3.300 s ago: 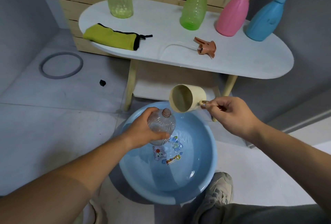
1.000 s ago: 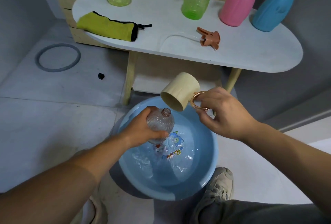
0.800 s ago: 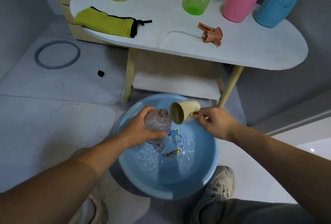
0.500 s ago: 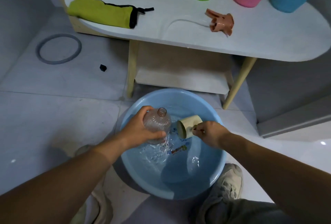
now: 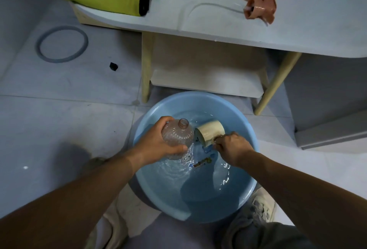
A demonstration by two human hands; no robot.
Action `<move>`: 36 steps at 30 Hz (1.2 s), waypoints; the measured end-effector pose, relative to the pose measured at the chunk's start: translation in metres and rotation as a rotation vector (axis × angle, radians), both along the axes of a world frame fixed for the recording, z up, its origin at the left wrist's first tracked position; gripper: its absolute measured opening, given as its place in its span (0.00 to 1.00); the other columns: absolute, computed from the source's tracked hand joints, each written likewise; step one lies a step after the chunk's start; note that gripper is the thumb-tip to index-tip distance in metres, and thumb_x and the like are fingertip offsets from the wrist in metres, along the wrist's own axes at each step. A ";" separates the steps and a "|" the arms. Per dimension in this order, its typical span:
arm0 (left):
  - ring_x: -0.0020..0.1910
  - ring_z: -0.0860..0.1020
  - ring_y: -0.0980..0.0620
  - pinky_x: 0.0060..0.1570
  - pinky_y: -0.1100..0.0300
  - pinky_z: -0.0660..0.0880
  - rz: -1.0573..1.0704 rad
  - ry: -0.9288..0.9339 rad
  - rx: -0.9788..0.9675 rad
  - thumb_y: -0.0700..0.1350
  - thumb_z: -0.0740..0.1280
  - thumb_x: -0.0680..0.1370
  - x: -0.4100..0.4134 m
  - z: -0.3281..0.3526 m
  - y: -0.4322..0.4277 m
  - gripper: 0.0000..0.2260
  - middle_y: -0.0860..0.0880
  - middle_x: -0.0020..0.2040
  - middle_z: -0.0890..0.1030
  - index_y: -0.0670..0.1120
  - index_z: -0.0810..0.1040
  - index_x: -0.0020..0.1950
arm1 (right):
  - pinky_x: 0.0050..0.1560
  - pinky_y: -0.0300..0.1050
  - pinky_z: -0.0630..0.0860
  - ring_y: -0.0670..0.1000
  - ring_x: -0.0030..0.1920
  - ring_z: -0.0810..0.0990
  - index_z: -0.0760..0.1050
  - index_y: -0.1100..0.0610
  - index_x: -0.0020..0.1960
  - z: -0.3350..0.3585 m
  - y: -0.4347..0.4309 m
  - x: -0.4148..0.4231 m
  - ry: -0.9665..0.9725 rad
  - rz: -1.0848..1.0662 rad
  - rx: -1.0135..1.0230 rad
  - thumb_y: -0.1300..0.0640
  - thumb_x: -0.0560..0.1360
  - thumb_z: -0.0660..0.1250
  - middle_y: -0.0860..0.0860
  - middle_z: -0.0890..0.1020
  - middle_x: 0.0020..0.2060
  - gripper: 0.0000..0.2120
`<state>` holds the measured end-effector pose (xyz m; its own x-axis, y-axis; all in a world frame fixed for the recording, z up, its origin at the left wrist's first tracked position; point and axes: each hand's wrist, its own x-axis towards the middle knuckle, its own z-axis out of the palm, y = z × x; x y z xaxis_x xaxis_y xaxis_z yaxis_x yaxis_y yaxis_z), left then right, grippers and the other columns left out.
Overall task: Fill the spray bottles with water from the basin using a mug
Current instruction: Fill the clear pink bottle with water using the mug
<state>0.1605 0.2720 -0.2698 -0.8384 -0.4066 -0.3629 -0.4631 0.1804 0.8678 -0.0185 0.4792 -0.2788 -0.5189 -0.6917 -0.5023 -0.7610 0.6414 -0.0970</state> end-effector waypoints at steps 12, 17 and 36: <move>0.55 0.79 0.62 0.48 0.69 0.78 0.019 0.001 0.016 0.54 0.85 0.63 0.003 0.000 -0.003 0.37 0.59 0.60 0.78 0.60 0.71 0.67 | 0.50 0.47 0.74 0.60 0.54 0.78 0.80 0.51 0.54 0.000 -0.006 0.008 -0.100 -0.131 -0.036 0.46 0.82 0.58 0.56 0.83 0.52 0.15; 0.59 0.79 0.58 0.53 0.64 0.79 0.025 0.014 0.007 0.62 0.83 0.58 0.004 0.002 -0.004 0.41 0.59 0.62 0.77 0.62 0.70 0.67 | 0.39 0.43 0.71 0.51 0.35 0.74 0.76 0.54 0.37 0.009 -0.011 0.005 -0.498 -0.601 -0.313 0.48 0.80 0.65 0.54 0.77 0.35 0.16; 0.59 0.80 0.52 0.57 0.62 0.77 0.118 0.147 0.012 0.45 0.85 0.64 -0.003 0.060 0.015 0.36 0.51 0.62 0.79 0.52 0.72 0.67 | 0.56 0.53 0.75 0.56 0.45 0.76 0.75 0.63 0.38 0.134 -0.004 0.006 -0.770 -0.839 -0.908 0.68 0.79 0.59 0.60 0.83 0.41 0.12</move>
<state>0.1577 0.2872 -0.2093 -0.8296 -0.5016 -0.2454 -0.3487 0.1221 0.9293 -0.0127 0.4750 -0.1447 -0.7320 -0.5512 -0.4005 0.2253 0.3590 -0.9057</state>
